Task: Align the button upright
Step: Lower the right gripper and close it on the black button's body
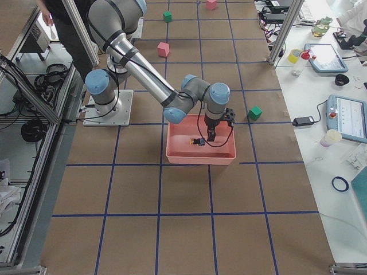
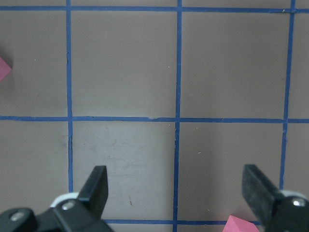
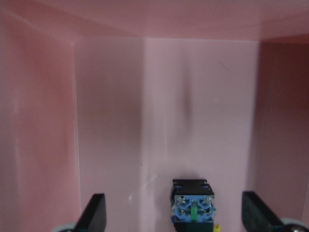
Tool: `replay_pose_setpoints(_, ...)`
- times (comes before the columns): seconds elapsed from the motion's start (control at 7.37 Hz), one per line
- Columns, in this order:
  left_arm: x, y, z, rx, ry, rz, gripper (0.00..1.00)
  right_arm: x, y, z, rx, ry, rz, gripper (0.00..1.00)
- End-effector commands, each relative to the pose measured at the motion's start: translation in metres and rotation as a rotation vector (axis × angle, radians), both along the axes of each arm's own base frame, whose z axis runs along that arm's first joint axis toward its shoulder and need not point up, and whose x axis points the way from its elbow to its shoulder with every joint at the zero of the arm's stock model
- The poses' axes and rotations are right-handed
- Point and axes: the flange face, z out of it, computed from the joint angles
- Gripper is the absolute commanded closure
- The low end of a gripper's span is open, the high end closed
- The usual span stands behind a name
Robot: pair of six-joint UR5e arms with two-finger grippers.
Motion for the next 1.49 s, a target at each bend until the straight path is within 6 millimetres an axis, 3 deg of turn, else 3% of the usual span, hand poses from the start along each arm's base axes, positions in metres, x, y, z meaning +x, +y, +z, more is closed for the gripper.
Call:
replay_pose_setpoints(0.0,0.000,0.000,0.001,-0.001,0.000,0.000,0.00,-0.003,0.001,-0.004,0.007,-0.003,-0.004,0.00)
replay_pose_setpoints(1.36,0.000,0.000,0.000,0.001,-0.001,0.002,0.00,0.001,0.018,-0.026,0.077,0.006,0.008,0.00)
